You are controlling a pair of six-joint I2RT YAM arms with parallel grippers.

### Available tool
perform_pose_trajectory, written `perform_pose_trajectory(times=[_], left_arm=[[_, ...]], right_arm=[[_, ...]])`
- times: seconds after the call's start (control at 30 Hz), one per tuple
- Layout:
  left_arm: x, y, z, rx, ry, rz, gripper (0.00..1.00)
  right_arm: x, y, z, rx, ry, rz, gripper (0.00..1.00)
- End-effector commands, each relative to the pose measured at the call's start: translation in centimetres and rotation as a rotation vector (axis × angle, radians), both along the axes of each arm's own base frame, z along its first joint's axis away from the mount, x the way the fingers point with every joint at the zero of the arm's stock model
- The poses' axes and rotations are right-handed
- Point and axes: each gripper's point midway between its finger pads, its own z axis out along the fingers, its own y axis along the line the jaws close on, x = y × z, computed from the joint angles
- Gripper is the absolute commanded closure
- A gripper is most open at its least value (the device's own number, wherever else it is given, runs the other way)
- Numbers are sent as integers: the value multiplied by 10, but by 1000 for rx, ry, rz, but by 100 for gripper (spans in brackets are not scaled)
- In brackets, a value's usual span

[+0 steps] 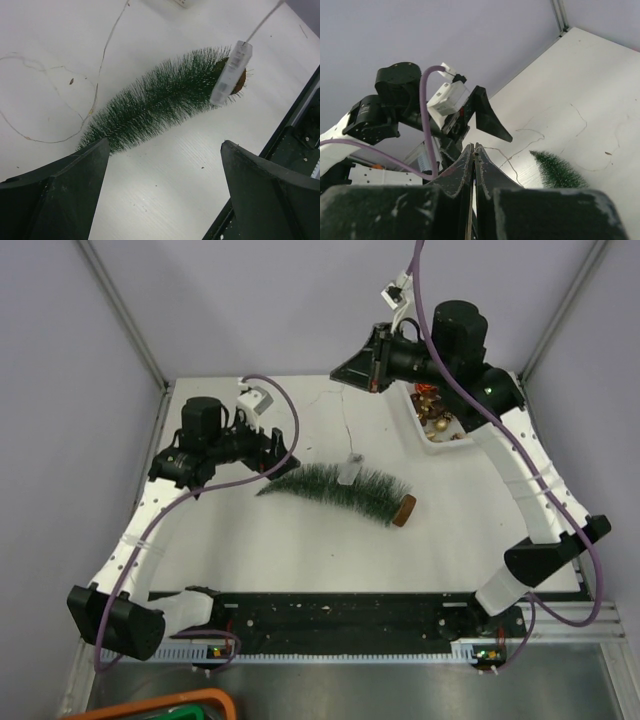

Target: Decorate the small christmas tree

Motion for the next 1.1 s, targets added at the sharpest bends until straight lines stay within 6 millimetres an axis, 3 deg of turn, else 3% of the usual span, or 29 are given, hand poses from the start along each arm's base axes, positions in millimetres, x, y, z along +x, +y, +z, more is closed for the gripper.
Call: perform_pose_trajectory(times=[0.0,0.23,0.57,0.73,0.9,1.03,1.07], left_arm=[[6,7,19,59,-148,-3,1],[16,22,24,153,-249,41,1],[3,14,-11,195,-230,-71,1],[-11,7,-35,202,-190,-170,1],[-7,8,-37,216,-215,-172,1],[-9,3,-33,210,-227,-213,17],[-8,3,-33,210,-228,-215,24]], right_arm=[[-35,-5,30,43,-101,50,100],[-57,0,15,25,-73,92,100],[-87,12,-13,-11,-38,178,100],[-98,14,-15,1,-35,211,100],[-107,14,-18,12,-25,240,100],[-114,12,-22,20,-17,253,100],[-114,12,-23,21,-14,254,100]])
